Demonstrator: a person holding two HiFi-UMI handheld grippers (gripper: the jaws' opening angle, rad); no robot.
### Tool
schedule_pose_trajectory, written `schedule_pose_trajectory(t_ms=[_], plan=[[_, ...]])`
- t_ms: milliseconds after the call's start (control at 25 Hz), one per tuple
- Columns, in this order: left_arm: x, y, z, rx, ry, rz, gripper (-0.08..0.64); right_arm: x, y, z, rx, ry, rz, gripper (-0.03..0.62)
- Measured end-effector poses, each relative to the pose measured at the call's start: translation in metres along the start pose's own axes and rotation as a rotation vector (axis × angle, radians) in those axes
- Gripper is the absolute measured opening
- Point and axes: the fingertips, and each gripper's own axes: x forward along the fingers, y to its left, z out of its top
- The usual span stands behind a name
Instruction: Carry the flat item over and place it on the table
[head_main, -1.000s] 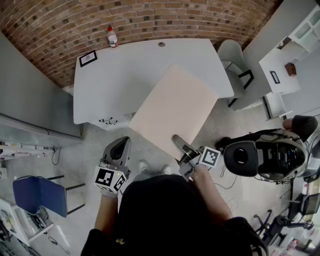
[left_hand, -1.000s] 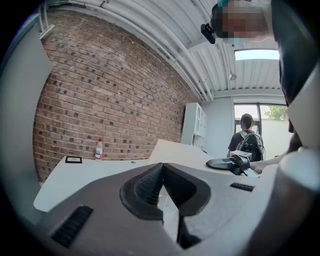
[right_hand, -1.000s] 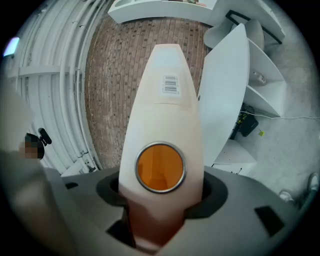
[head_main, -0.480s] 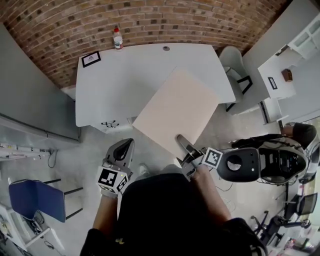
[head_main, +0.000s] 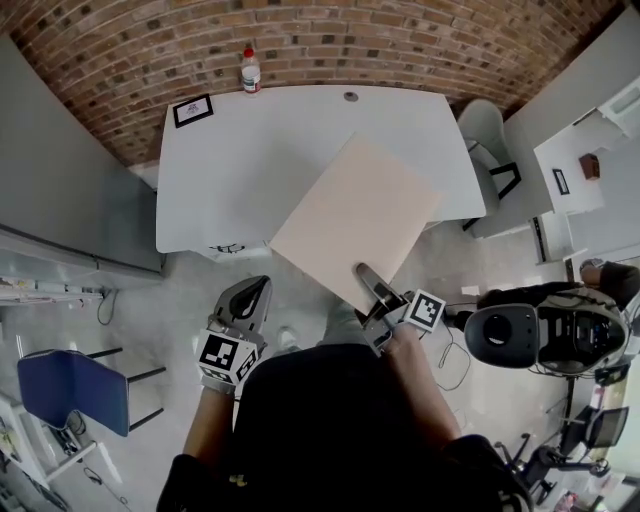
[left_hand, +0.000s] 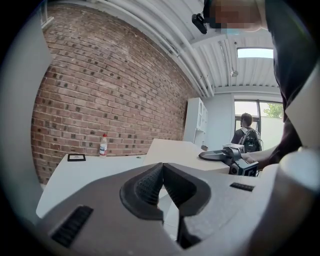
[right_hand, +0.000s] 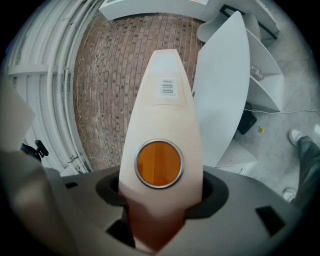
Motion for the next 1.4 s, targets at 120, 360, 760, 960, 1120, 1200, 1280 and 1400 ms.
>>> schedule_pose_trajectory(t_ms=[120, 360, 760, 960, 1120, 1200, 1280, 1400], plan=[[0.022, 0.007, 0.002, -0.003, 0.015, 0.027, 0.005, 0.011, -0.01, 0.02, 0.008, 0.033, -0.011, 0.285], [0.077, 0.011, 0.015, -0.007, 0.031, 0.06, 0.004, 0.033, -0.029, 0.069, -0.001, 0.116, -0.038, 0.287], [0.139, 0.015, 0.028, -0.041, 0.077, 0.178, 0.005, 0.065, -0.073, 0.13, 0.038, 0.248, -0.108, 0.287], [0.161, 0.011, 0.035, -0.051, 0.095, 0.263, 0.004, 0.077, -0.098, 0.16, 0.041, 0.324, -0.155, 0.287], [0.176, 0.009, 0.038, -0.07, 0.089, 0.318, 0.005, 0.092, -0.112, 0.177, 0.064, 0.372, -0.158, 0.287], [0.18, 0.01, 0.038, -0.069, 0.077, 0.344, 0.005, 0.101, -0.117, 0.183, 0.065, 0.399, -0.158, 0.287], [0.182, 0.012, 0.039, -0.076, 0.072, 0.372, 0.005, 0.108, -0.124, 0.187, 0.048, 0.427, -0.176, 0.289], [0.181, 0.015, 0.037, -0.098, 0.101, 0.407, 0.005, 0.12, -0.133, 0.189, 0.052, 0.458, -0.183, 0.291]])
